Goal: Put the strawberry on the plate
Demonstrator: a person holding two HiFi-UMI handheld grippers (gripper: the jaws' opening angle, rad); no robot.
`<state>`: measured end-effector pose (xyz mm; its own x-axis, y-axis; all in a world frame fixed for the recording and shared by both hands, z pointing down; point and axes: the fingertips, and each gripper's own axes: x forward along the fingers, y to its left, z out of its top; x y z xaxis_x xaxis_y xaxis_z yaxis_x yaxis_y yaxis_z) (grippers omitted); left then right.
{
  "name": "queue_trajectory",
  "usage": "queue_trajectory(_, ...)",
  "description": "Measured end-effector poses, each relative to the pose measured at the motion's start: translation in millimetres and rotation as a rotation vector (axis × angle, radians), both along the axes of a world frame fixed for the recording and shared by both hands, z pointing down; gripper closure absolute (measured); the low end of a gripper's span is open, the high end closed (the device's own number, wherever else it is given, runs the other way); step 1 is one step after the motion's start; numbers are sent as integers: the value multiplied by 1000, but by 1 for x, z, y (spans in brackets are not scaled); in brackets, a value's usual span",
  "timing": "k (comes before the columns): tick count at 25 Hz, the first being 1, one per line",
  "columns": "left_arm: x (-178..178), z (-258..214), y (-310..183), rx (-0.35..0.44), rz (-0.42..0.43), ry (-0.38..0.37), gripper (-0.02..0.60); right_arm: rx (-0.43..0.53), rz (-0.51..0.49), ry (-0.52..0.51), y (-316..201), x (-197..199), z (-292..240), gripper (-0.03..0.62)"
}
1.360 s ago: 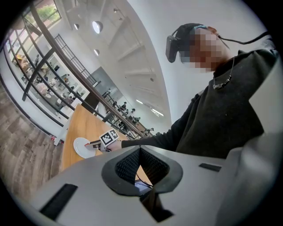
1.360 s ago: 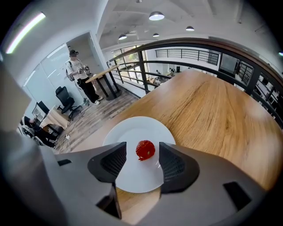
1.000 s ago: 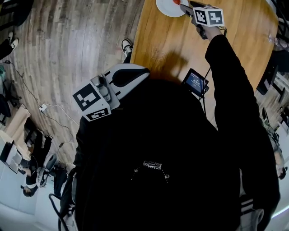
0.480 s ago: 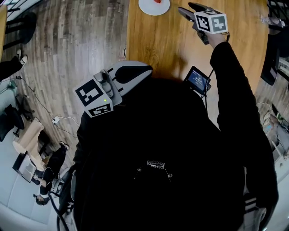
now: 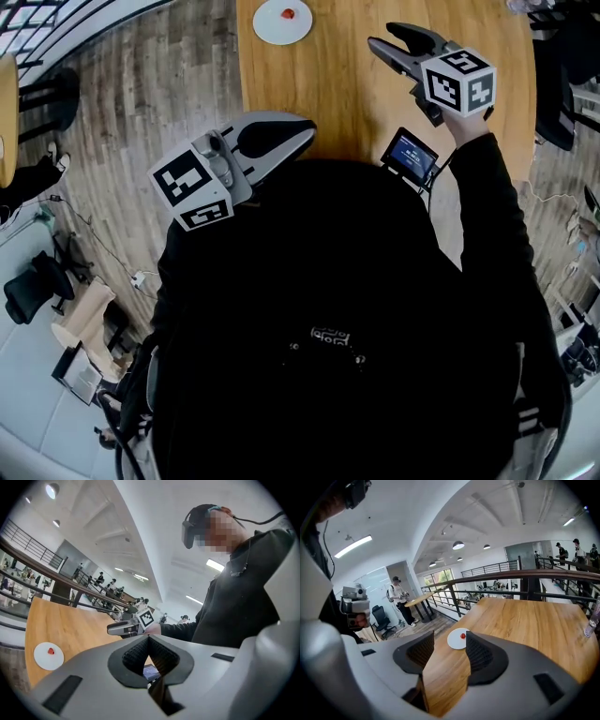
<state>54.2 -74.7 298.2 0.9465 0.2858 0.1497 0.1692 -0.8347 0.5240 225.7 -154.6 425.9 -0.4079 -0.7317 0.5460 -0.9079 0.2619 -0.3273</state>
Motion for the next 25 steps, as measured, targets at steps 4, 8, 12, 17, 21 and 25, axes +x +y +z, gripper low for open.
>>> queue_trajectory(4, 7, -20, 1, 25, 28, 15, 581, 62, 12, -45, 21, -8, -44, 452)
queue_trajectory(8, 20, -25, 2, 37, 33, 28, 581, 109, -10, -117, 39, -20, -69, 561)
queue_trajectory(12, 37, -29, 3, 45, -4, 25, 581, 122, -57, -133, 57, -35, -87, 574)
queue_trajectory(17, 41, -34, -1, 41, -13, 30, 581, 166, -60, -193, 64, -45, -108, 576)
queue_trajectory(21, 41, -38, -9, 46, -28, 34, 581, 194, -91, -178, 64, -50, -120, 576)
queue_trajectory(25, 42, -37, -11, 46, -32, 36, 581, 205, -120, -158, 63, -54, -124, 576)
